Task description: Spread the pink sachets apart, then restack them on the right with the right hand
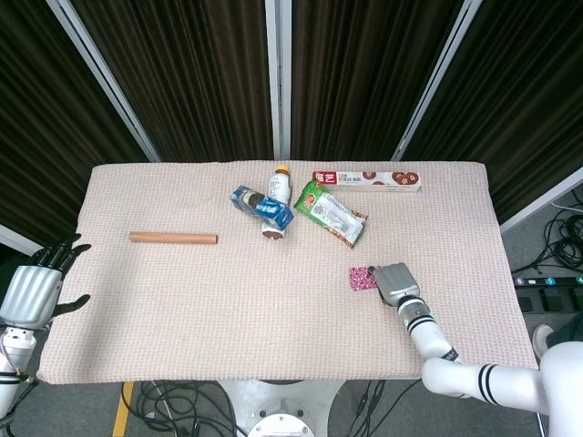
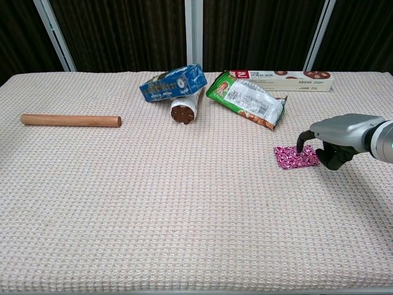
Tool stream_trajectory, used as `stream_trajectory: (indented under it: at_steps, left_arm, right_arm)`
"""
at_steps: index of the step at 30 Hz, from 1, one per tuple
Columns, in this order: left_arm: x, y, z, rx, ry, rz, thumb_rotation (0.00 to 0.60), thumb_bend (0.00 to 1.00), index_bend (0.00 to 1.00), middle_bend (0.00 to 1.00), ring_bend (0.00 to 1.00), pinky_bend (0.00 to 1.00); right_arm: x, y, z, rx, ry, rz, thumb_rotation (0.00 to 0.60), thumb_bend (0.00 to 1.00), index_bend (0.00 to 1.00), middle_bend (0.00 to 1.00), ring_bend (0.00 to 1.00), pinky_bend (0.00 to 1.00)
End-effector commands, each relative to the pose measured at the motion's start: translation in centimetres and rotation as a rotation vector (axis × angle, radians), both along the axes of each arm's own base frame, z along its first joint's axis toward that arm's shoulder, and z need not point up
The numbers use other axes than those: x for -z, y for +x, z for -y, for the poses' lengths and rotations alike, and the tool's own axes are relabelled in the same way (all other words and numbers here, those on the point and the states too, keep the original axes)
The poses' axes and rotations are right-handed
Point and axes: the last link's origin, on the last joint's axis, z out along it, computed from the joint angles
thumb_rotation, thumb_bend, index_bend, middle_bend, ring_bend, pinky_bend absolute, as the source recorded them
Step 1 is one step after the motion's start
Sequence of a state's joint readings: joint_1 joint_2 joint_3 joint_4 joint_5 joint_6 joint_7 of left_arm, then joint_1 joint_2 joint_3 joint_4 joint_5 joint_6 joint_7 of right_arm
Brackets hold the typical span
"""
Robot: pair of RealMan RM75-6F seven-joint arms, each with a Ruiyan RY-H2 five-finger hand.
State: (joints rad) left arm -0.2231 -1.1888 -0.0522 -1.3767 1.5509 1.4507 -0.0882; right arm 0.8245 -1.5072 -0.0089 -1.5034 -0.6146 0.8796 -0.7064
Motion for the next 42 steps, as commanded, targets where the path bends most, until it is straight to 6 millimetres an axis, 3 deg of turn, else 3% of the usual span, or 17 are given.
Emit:
stream_trajectory:
  at_steps: [1,13,42]
  left_arm:
    - [0.0,0.0,0.0,0.0,0.001,0.001,0.6,0.09,0.25,0.22,0.19,0.29]
    - [-0.5,-0.1,0.0,-0.003,0.013,0.005,0.6,0.09,0.25,0.22,0.19,0.29]
    - [-0.1,0.1,0.0,0.0,-0.001,-0.006,0.6,0.09,0.25,0.22,0.19,0.29]
  right_arm:
    - [0.0,0.4,0.0,-0.01,0.002,0.008,0.6,0.71,0.24,1.0,1.0,0.95]
    - [1.8,0.7,-0.2,-0.01,0.033,0.0,0.6,0.71,0.24,1.0,1.0,0.95]
    - [-0.8,-2.3,-0.2,0.067,-0.004,-0.027,0.6,0.71,0.25,1.0,1.0,0.95]
